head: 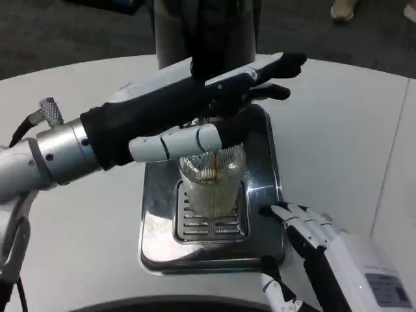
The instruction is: Grasp the cup under the faucet to collect the drink, then remove the cup.
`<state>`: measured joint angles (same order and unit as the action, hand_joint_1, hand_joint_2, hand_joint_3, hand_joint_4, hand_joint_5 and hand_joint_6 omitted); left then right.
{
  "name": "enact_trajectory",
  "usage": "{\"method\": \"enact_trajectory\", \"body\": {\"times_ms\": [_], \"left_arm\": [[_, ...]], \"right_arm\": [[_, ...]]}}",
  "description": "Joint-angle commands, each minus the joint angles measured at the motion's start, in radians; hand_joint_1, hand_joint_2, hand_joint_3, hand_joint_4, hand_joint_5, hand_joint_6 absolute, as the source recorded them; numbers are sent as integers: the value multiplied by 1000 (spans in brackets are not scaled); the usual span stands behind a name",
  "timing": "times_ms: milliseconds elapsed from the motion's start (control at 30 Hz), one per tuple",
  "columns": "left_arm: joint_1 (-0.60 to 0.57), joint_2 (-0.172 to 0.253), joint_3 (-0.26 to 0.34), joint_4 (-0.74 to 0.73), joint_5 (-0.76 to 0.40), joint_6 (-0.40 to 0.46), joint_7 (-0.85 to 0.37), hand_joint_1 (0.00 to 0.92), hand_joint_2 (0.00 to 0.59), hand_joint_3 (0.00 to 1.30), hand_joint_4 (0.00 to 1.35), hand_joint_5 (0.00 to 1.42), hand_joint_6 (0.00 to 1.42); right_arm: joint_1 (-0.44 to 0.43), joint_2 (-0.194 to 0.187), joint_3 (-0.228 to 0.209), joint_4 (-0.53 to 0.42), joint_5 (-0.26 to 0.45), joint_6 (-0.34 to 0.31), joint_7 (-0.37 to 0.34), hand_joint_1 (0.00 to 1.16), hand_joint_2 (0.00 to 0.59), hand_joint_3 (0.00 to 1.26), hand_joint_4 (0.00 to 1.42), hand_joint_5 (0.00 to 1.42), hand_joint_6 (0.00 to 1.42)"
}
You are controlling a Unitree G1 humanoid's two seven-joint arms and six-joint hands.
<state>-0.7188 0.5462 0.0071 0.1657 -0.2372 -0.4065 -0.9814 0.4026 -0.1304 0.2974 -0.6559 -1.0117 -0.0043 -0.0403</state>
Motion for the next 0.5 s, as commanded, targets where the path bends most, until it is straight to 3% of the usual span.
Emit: {"method": "enact_trajectory", "body": {"times_ms": [33,200,267,500], "left_arm": [[19,41,-38,0,83,-151,-23,0,165,7,0,79,45],[25,67,-42,14,132,-247,17,0,167,0,0,77,41],[25,72,-43,20,133,-255,27,0,167,0,0,76,40],[26,84,-50,21,140,-274,52,0,167,0,0,70,39]], "right_arm": [[6,10,2,11,20,8,2,361,551,180,127,120,160],[-6,22,1,23,34,23,7,356,519,154,107,109,161],[-13,24,2,29,37,27,7,355,517,152,107,109,163],[-66,60,-2,66,77,71,14,388,418,90,65,79,165]]}}
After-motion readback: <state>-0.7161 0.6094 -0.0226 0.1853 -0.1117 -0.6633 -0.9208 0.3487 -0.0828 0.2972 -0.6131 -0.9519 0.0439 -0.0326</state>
